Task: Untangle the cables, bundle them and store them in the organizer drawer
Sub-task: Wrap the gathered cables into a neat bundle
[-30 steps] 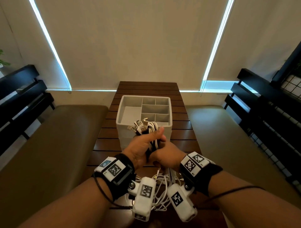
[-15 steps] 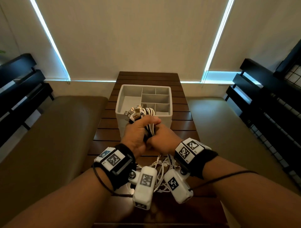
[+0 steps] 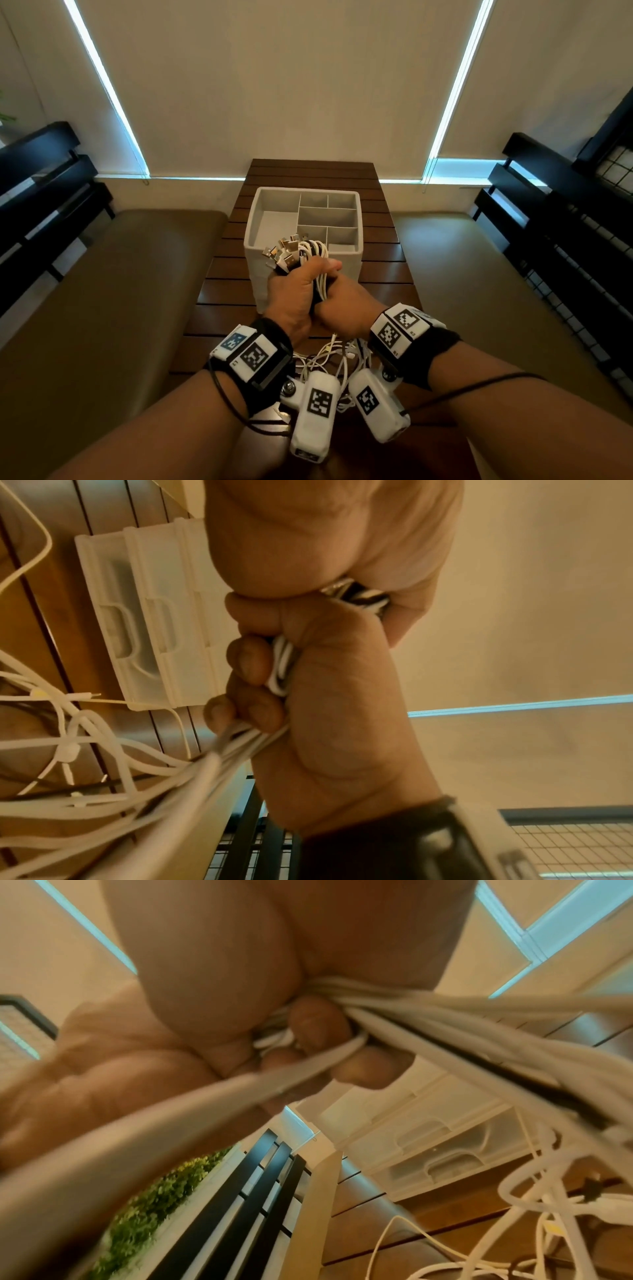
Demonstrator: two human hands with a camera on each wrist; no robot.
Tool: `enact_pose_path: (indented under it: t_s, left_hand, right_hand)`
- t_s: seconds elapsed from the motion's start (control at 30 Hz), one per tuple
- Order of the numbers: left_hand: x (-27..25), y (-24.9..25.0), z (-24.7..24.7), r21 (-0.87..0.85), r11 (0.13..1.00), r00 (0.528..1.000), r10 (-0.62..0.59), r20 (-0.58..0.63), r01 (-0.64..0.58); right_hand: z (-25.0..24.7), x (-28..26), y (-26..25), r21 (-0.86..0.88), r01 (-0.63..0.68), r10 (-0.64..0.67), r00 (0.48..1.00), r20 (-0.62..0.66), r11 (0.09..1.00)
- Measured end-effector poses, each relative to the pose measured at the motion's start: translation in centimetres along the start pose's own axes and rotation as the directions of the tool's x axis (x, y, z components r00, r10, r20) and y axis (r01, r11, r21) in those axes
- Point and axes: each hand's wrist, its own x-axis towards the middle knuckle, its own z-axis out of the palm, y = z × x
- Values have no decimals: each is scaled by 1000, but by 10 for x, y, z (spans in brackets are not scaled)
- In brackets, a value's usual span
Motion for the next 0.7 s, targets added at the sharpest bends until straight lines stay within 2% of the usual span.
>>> enact_pose_path:
  t_s: [0.07, 0.17, 0.2, 0.37, 0.43, 0.53, 0.7]
  left_hand:
    - [-2, 3, -4, 21, 999, 998, -43, 49, 42]
    - [-9, 8, -9, 145, 977, 972, -176, 155, 154]
    - [-10, 8, -8, 177, 971, 968, -189, 164, 160]
    - [-6, 13, 2, 78, 976, 978, -204, 35, 201]
    - [-7, 13, 3, 73, 974, 975, -219, 34, 217]
    - [-12, 14, 5, 85, 964, 961, -260, 98, 252]
    - [-7, 19, 6, -43, 956, 943, -278, 181, 290]
  right_hand:
    - [-4, 1, 1, 72, -23, 24, 1000, -9, 997]
    - [-8, -3, 1, -22, -15, 15, 1000, -24, 1000]
    - [-8, -3, 0, 8, -37, 38, 999, -39, 999]
    - [-4, 2, -5, 108, -105, 107, 994, -17, 989]
    - [-5, 0, -6, 146, -79, 74, 997, 35, 986]
    - [-10, -5, 3, 256, -141, 112, 986, 123, 956]
    - [-19, -12, 9, 398, -181, 88, 967, 241, 900]
